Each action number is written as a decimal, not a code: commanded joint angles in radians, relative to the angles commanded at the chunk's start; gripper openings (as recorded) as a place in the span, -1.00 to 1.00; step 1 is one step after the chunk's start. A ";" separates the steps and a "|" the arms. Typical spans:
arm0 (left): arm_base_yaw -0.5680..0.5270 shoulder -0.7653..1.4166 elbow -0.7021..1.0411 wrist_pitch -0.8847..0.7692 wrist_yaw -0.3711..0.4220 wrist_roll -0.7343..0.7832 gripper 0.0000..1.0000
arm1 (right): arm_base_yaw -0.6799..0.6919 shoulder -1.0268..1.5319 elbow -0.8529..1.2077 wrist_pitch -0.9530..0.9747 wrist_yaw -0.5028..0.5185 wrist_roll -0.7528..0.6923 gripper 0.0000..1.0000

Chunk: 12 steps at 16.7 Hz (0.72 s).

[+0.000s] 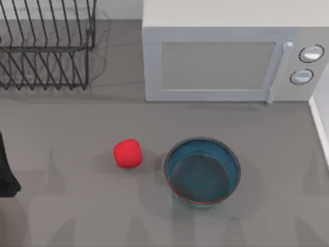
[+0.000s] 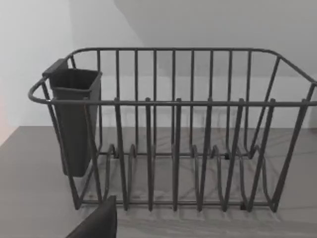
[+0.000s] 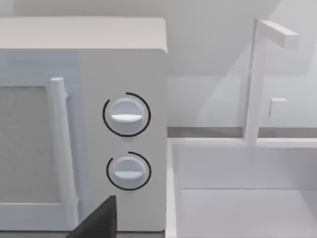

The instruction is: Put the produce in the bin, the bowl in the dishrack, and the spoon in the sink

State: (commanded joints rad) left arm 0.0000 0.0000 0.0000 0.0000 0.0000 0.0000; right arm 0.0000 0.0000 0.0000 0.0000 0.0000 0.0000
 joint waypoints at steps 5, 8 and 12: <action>-0.022 0.059 0.018 -0.041 -0.003 0.036 1.00 | 0.000 0.000 0.000 0.000 0.000 0.000 1.00; -0.072 0.203 0.077 -0.129 -0.010 0.112 1.00 | 0.000 0.000 0.000 0.000 0.000 0.000 1.00; -0.168 0.475 0.239 -0.281 -0.016 0.233 1.00 | 0.000 0.000 0.000 0.000 0.000 0.000 1.00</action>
State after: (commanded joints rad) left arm -0.1680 0.4752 0.2388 -0.2815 -0.0157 0.2332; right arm 0.0000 0.0000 0.0000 0.0000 0.0000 0.0000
